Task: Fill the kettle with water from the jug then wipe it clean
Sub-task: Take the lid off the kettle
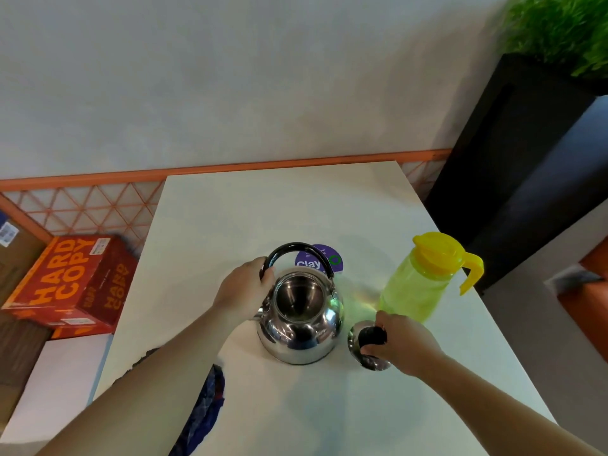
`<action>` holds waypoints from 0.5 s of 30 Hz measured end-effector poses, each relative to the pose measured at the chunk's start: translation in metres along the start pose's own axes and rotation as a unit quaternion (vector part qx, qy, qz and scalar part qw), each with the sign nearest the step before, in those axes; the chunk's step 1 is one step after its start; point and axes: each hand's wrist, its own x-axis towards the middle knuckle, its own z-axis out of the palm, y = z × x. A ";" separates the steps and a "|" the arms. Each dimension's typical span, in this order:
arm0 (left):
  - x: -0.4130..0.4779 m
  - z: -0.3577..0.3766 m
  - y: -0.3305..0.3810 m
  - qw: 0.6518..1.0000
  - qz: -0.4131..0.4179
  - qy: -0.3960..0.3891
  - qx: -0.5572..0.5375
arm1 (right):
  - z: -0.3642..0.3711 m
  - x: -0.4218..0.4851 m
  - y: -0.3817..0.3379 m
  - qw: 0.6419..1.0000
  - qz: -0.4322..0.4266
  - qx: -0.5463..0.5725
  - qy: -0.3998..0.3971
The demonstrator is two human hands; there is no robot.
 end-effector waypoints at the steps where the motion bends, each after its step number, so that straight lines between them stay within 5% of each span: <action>1: 0.001 0.000 0.000 1.000 0.001 -0.001 -0.001 | 0.004 0.002 0.001 1.000 0.002 -0.012 -0.001; 15: 0.001 0.001 -0.003 1.000 -0.004 -0.002 0.000 | 0.014 -0.003 0.004 0.999 0.030 0.011 0.005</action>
